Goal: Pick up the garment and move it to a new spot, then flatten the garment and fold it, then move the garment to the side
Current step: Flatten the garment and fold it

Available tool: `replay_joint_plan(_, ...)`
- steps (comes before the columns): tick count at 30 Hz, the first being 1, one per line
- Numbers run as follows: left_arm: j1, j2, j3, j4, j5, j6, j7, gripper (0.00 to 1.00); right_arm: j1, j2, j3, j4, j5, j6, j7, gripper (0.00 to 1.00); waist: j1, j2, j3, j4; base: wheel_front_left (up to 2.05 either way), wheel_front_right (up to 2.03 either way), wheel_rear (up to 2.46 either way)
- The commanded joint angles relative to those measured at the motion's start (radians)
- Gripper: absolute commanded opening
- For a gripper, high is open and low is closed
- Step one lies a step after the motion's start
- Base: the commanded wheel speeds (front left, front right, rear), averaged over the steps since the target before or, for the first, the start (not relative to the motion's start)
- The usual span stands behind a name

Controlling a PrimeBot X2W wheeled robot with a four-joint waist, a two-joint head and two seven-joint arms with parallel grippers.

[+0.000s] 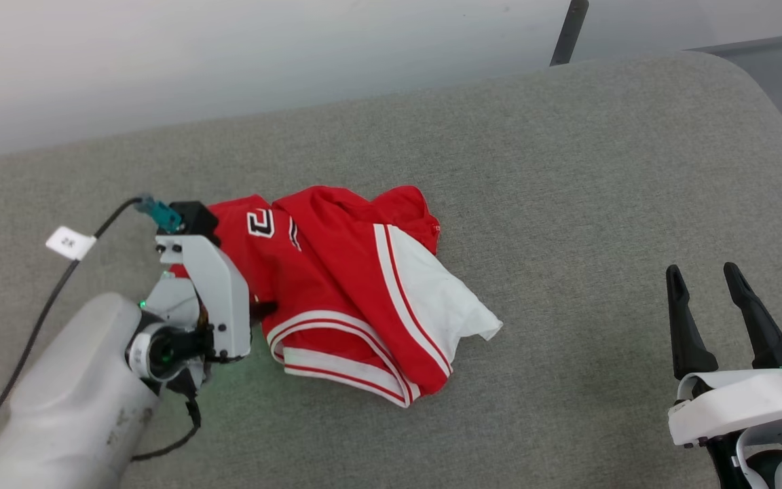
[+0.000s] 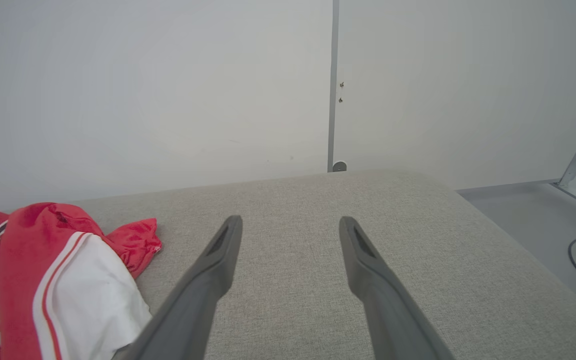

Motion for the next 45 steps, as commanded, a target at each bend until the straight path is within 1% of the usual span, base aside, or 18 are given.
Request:
replay_joint_plan(1,-0.016,0.002,-0.002,0.0,0.0,-0.004,0.009,0.0,-0.007,0.002,-0.003,0.005,0.008,-0.001,-0.006,1.0,0.0,0.0,0.001,-0.001,0.0,0.0,0.0)
replay_joint_plan(6,-0.06,0.012,-0.012,-0.025,0.019,-0.015,0.02,0.0,-0.006,0.002,-0.004,0.017,0.009,-0.001,-0.013,1.0,0.0,0.0,-0.005,-0.001,0.0,0.0,0.0)
replay_joint_plan(10,-0.1,-0.007,-0.022,-0.077,0.015,-0.026,0.045,0.0,-0.011,0.002,0.004,0.027,0.016,-0.001,-0.019,1.0,0.0,0.0,-0.012,-0.008,0.0,0.0,0.0)
replay_joint_plan(16,-0.141,-0.064,-0.044,-0.172,-0.007,-0.029,0.083,0.0,-0.018,0.002,0.02,0.046,0.031,-0.001,-0.036,1.0,0.0,0.0,-0.005,-0.04,0.0,0.0,0.0)
replay_joint_plan(19,-0.142,-0.093,-0.064,-0.196,-0.007,-0.028,0.095,0.0,-0.02,0.002,0.025,0.057,0.044,-0.001,-0.048,1.0,0.0,0.0,0.009,-0.064,0.0,0.0,0.0)
replay_joint_plan(23,-0.136,-0.119,-0.096,-0.195,0.015,-0.036,0.085,0.0,-0.034,0.003,0.034,0.078,0.063,-0.001,-0.066,1.0,0.0,0.0,0.033,-0.099,0.0,0.0,0.0)
replay_joint_plan(28,-0.119,-0.15,-0.125,-0.16,0.03,-0.046,0.057,0.0,-0.043,0.003,0.048,0.105,0.082,-0.001,-0.089,1.0,0.0,0.0,0.059,-0.132,0.0,0.0,0.0)
replay_joint_plan(29,-0.12,-0.151,-0.13,-0.152,0.037,-0.048,0.049,0.1,-0.045,0.003,0.049,0.111,0.084,-0.001,-0.093,1.0,0.0,0.0,0.062,-0.135,0.0,0.0,0.0)
replay_joint_plan(30,-0.121,-0.153,-0.137,-0.142,0.04,-0.05,0.046,0.3,-0.049,0.002,0.051,0.117,0.086,-0.001,-0.098,1.0,0.0,0.0,0.064,-0.137,0.0,0.0,0.0)
replay_joint_plan(32,-0.125,-0.155,-0.145,-0.128,0.042,-0.054,0.042,0.42,-0.053,0.002,0.053,0.127,0.089,-0.001,-0.105,1.0,0.0,0.0,0.064,-0.139,0.0,0.0,0.0)
replay_joint_plan(33,-0.131,-0.152,-0.145,-0.124,0.043,-0.056,0.039,0.57,-0.054,0.002,0.052,0.131,0.089,-0.001,-0.11,1.0,0.0,0.0,0.062,-0.137,0.0,0.0,0.0)
replay_joint_plan(34,-0.136,-0.149,-0.144,-0.121,0.04,-0.056,0.038,0.98,-0.053,0.002,0.05,0.136,0.088,-0.001,-0.11,1.0,0.0,0.0,0.059,-0.135,0.0,0.0,0.0)
replay_joint_plan(35,-0.139,-0.145,-0.144,-0.121,0.036,-0.059,0.039,1.0,-0.052,0.002,0.046,0.14,0.086,-0.001,-0.112,1.0,0.0,0.0,0.054,-0.131,0.0,0.0,0.0)
replay_joint_plan(39,-0.143,-0.125,-0.133,-0.138,0.021,-0.062,0.035,1.0,-0.04,0.002,0.024,0.141,0.065,-0.001,-0.118,1.0,0.0,0.0,0.022,-0.1,0.0,0.0,0.0)
replay_joint_plan(45,-0.11,-0.075,-0.108,-0.16,0.003,-0.058,0.022,1.0,-0.016,0.002,0.004,0.103,0.023,-0.001,-0.102,1.0,0.0,0.0,-0.045,-0.052,0.0,0.0,0.0)
